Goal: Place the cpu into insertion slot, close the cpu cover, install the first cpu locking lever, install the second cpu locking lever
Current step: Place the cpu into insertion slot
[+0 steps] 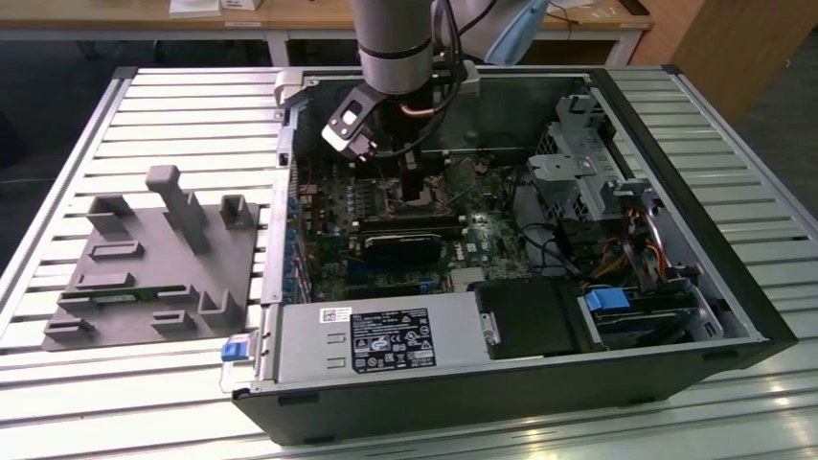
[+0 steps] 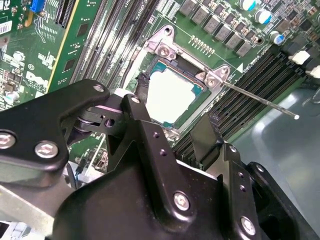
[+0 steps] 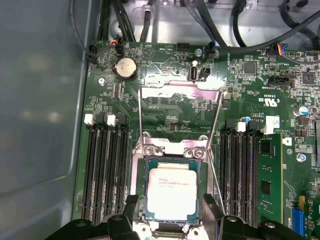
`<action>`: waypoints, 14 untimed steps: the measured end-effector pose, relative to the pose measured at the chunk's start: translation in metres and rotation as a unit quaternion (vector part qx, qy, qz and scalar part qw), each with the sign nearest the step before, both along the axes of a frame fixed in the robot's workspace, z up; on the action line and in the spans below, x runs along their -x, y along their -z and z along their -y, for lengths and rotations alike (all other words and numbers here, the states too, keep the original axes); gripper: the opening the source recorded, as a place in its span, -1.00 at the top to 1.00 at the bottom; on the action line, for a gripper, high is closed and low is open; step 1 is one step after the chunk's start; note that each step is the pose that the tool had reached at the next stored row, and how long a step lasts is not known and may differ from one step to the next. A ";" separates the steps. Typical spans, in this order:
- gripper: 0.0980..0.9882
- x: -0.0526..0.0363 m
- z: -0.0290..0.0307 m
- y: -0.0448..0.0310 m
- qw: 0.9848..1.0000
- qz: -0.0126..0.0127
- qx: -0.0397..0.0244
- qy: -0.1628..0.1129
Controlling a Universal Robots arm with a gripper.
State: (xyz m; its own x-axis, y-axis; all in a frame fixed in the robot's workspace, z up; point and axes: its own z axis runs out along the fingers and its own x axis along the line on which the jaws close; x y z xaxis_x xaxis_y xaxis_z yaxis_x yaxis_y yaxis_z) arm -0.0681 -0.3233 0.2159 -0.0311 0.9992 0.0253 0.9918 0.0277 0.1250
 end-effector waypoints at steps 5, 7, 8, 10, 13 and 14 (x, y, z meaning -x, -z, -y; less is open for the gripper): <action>-0.15 0.0000 0.0000 -0.0001 1.000 0.000 0.000 0.001; -0.13 0.0000 0.0000 -0.0001 1.000 0.000 0.000 0.001; -0.13 -0.0001 0.0000 -0.0001 1.000 0.000 0.000 0.001; 0.16 0.0000 0.0000 -0.0001 1.000 0.000 0.000 0.001; 0.30 -0.0001 0.0000 -0.0001 1.000 0.000 0.000 0.001; 0.42 -0.0001 0.0000 0.0000 1.000 0.000 0.000 0.001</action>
State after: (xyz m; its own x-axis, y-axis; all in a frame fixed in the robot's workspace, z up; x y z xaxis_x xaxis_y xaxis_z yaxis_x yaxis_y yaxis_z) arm -0.0680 -0.3232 0.2159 -0.0294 0.9992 0.0252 0.9918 0.0261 0.1249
